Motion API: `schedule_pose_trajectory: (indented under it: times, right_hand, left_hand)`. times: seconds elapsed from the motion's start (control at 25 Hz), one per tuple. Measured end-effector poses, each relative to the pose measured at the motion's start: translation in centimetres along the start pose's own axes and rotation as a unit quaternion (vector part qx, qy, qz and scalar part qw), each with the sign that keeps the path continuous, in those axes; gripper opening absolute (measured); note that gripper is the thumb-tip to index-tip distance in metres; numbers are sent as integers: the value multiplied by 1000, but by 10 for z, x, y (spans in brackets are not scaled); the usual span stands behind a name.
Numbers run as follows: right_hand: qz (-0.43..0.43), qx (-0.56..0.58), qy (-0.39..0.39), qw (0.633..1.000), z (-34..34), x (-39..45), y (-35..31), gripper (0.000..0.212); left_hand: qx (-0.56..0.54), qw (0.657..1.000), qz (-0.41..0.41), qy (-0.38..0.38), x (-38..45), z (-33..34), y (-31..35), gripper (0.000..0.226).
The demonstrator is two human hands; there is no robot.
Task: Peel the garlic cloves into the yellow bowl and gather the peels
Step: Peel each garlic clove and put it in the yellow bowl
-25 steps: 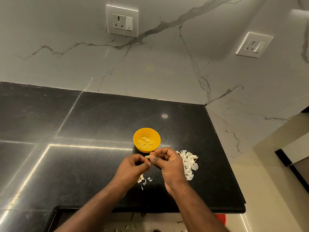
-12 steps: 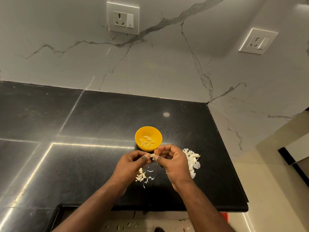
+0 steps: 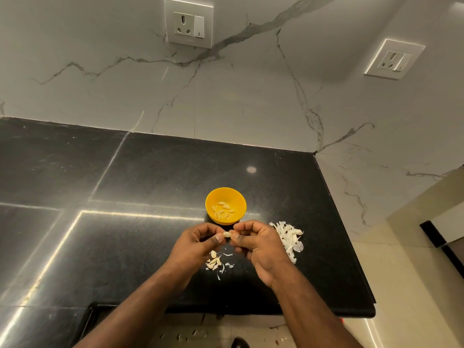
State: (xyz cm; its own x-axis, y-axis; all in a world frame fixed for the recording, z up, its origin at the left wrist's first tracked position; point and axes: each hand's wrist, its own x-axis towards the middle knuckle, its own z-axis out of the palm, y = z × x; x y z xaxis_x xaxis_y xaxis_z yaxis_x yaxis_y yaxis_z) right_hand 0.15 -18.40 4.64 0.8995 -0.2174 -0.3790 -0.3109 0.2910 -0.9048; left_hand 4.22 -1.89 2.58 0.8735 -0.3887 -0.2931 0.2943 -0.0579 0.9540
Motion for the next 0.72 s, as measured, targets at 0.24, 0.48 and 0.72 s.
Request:
schedule_pose_trajectory:
  times: [0.24, 0.48, 0.72]
  right_hand:
    - [-163, -279, -11, 946, -8, 3, -4, 27]
    - [-159, -304, -52, 938, -1, 1, -1, 29]
    - [-144, -325, -75, 932, 0, 0, -1, 23]
  left_hand:
    - [15, 1000, -9, 11, 4, -5, 1, 7]
    - [-23, 999, -21, -22, 6, -4, 1, 13]
    - [28, 999, -1, -25, 2, -6, -1, 11]
